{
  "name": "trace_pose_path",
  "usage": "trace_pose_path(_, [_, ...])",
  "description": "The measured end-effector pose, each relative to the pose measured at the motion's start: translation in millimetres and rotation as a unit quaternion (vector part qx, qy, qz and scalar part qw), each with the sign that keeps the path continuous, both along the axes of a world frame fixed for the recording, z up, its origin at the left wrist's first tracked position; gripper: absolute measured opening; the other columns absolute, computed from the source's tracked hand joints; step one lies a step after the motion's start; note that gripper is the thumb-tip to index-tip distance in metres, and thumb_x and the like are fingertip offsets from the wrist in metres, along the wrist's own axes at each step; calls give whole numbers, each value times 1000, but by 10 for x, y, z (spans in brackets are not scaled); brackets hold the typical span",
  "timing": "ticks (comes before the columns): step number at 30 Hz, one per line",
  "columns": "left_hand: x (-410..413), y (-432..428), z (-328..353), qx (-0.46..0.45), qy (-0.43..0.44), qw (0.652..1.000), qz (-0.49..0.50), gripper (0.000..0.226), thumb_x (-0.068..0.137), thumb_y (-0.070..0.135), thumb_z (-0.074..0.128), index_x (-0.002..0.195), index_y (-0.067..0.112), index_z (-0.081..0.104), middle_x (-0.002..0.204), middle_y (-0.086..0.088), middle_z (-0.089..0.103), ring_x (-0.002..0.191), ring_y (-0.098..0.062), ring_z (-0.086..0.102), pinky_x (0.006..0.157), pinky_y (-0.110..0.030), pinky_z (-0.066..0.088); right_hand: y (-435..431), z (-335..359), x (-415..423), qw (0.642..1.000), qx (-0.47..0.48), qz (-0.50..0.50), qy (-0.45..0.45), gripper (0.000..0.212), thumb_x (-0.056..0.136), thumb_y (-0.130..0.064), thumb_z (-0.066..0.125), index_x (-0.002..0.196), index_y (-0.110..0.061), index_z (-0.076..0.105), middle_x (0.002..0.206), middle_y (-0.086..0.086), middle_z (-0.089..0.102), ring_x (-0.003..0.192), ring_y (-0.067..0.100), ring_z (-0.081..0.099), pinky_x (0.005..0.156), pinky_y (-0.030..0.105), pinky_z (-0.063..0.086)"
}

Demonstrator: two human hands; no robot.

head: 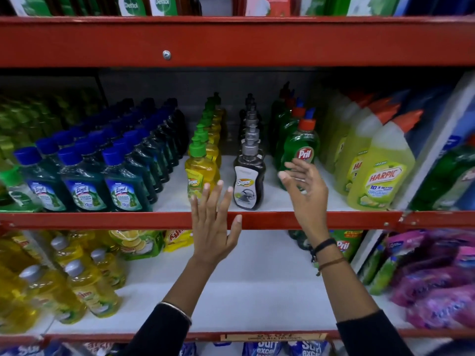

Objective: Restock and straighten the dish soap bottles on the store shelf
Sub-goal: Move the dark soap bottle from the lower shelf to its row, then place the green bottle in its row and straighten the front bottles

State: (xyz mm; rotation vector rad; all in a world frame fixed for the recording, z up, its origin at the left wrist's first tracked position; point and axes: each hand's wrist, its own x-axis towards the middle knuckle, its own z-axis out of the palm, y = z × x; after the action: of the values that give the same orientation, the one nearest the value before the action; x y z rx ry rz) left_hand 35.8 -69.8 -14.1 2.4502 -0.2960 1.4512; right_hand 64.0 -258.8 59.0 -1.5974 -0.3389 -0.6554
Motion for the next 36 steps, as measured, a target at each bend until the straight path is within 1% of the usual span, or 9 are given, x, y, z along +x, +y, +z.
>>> trace_pose_path(3, [145, -187, 195, 19, -2, 1000, 7, 55, 96, 37, 37, 146, 16, 26, 154, -9, 25, 147, -28, 13, 119, -49, 8, -385, 47, -121, 993, 70, -75, -55, 22, 85, -17, 66, 103, -28, 60, 105, 7, 68, 95, 13, 65, 85, 23, 51])
trace_pose_path(8, [330, -270, 269, 1, 12, 999, 49, 57, 96, 40, 33, 147, 17, 23, 156, -12, 25, 148, -26, 8, 120, -43, 0, -1171, 110, -76, 956, 104, -250, -116, 18, 88, -20, 60, 97, -35, 56, 98, -2, 62, 93, 16, 60, 86, 32, 50])
trace_pose_path(12, [410, -273, 208, 31, -23, 996, 83, 62, 95, 39, 37, 151, 21, 17, 155, -12, 27, 148, -24, 10, 119, -47, 5, -1799, 145, 128, 920, 85, -364, -115, 31, 84, -19, 62, 113, -18, 53, 111, 4, 50, 106, 21, 52, 92, 20, 40])
trace_pose_path(14, [441, -271, 182, 43, -45, 994, 88, 63, 96, 39, 38, 152, 22, 14, 154, -13, 29, 147, -26, 16, 118, -50, 9, -2063, 129, 220, 912, 75, -396, -75, 43, 81, -22, 62, 121, -12, 49, 122, 11, 42, 117, 29, 46, 98, 23, 37])
trace_pose_path(17, [465, -263, 158, 54, -70, 991, 96, 62, 96, 39, 38, 151, 21, 16, 154, -12, 29, 146, -26, 19, 117, -52, 9, -2353, 76, 325, 915, 42, -402, 12, 66, 80, -33, 66, 134, -8, 38, 138, 21, 36, 129, 33, 37, 107, 37, 35])
trace_pose_path(21, [479, -262, 151, 65, -83, 989, 107, 60, 96, 40, 36, 151, 20, 20, 154, -12, 29, 146, -26, 19, 118, -51, 6, -2522, 67, 399, 931, 27, -356, 77, 97, 68, -47, 70, 144, -9, 23, 148, 16, 36, 134, 29, 39, 113, 46, 33])
trace_pose_path(28, [479, -270, 149, 64, -93, 987, 113, 61, 95, 39, 37, 150, 19, 21, 154, -13, 31, 146, -28, 20, 118, -51, 8, -2473, 77, 325, 903, 27, -427, 42, 85, 56, -50, 76, 128, -15, 47, 128, 10, 59, 115, 27, 57, 100, 44, 46])
trace_pose_path(34, [473, -268, 150, 54, -87, 989, 109, 61, 96, 39, 36, 150, 19, 21, 154, -13, 30, 146, -27, 19, 118, -51, 7, -2228, 244, 71, 891, -4, -452, -47, 87, 59, -42, 79, 131, -13, 41, 131, 11, 55, 115, 27, 56, 98, 39, 48])
trace_pose_path(36, [468, -266, 153, 49, -84, 990, 107, 61, 96, 40, 35, 151, 20, 18, 154, -13, 30, 146, -27, 18, 118, -52, 7, -2068, 348, -59, 882, -30, -468, -50, 88, 59, -43, 79, 132, -13, 41, 133, 10, 54, 115, 27, 56, 93, 37, 47])
